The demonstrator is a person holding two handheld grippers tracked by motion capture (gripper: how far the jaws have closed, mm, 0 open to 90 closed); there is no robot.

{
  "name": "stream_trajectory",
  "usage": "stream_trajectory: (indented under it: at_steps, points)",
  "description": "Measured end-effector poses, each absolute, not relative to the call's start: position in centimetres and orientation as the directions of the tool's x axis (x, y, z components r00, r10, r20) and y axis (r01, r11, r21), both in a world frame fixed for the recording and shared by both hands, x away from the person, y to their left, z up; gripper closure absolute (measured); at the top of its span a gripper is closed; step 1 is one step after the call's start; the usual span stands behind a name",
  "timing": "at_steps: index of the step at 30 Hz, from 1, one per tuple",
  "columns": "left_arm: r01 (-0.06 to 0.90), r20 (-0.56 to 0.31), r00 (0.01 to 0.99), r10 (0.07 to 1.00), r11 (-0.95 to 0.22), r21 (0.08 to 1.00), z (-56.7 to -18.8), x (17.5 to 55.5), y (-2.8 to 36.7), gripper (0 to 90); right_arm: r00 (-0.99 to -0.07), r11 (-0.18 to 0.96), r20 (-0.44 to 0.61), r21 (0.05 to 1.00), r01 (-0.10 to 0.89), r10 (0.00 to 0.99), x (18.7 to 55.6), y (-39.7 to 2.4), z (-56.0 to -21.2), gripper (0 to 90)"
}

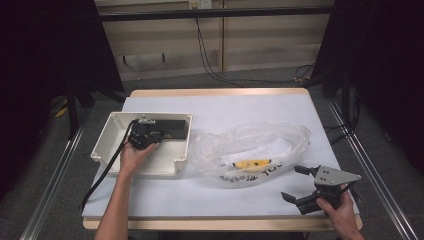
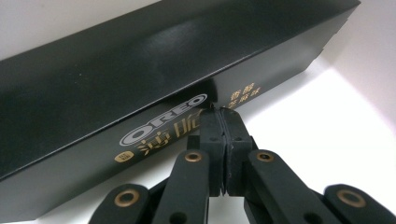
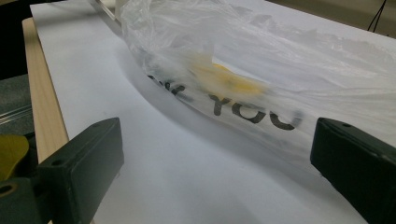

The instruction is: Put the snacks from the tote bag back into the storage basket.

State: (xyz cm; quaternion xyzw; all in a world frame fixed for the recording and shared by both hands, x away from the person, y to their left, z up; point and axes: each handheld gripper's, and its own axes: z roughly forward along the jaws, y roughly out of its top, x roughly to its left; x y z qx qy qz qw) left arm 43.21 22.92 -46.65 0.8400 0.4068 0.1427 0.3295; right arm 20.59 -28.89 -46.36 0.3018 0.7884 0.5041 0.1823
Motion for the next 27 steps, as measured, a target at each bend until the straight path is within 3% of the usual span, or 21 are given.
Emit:
stream_trajectory:
  at_steps: [8,12,18,21,27]
  points:
    - [0.560,-0.059,0.646,0.761,-0.420,0.714,-45.4,42.1,23.2,74.6,-0.747,0.313,0.012,0.903,0.294,0.665,20.7,-28.9,-46.4,2.3]
    - [0.521,-0.051,0.661,0.748,-0.410,0.748,-44.3,40.9,23.4,59.8,-0.748,0.312,0.010,0.905,0.290,0.664,20.7,-28.9,-46.3,2.3]
    - [0.491,-0.022,0.658,0.753,-0.407,0.771,-43.3,39.5,23.9,26.9,-0.741,0.306,0.015,0.905,0.295,0.671,20.6,-29.1,-46.2,2.2]
    - [0.486,-0.011,0.657,0.754,-0.412,0.771,-43.0,38.6,24.0,14.8,-0.744,0.303,0.016,0.907,0.291,0.668,20.6,-29.1,-46.1,2.2]
    - [0.434,-0.007,0.711,0.703,-0.430,0.792,-42.3,36.7,24.6,4.6,-0.743,0.303,0.013,0.908,0.290,0.669,20.5,-29.2,-46.1,2.2]
